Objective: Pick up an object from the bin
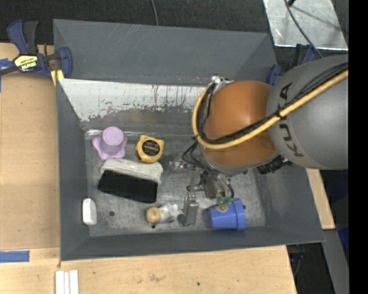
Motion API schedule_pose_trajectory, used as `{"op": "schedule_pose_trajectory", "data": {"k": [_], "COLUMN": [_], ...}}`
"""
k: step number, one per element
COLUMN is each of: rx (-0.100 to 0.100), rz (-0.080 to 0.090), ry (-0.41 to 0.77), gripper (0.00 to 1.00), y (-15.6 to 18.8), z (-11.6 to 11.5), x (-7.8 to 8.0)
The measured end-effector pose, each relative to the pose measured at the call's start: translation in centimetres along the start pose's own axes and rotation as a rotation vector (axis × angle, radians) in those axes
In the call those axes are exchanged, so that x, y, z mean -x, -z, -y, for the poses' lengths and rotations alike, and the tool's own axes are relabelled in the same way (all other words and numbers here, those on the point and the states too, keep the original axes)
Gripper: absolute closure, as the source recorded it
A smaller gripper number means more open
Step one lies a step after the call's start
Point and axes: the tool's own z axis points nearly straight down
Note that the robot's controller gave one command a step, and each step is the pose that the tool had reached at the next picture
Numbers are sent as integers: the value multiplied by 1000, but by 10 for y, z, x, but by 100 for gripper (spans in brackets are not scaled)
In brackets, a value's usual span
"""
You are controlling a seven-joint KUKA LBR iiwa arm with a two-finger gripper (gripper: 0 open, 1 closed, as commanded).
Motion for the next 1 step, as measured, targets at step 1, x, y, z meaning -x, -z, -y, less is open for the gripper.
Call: {"op": "schedule_pose_trajectory", "data": {"k": [1], "rx": [0], "rz": [8], "ry": [136], "gripper": [0], "y": [-30], "z": [-3], "x": [2]}}
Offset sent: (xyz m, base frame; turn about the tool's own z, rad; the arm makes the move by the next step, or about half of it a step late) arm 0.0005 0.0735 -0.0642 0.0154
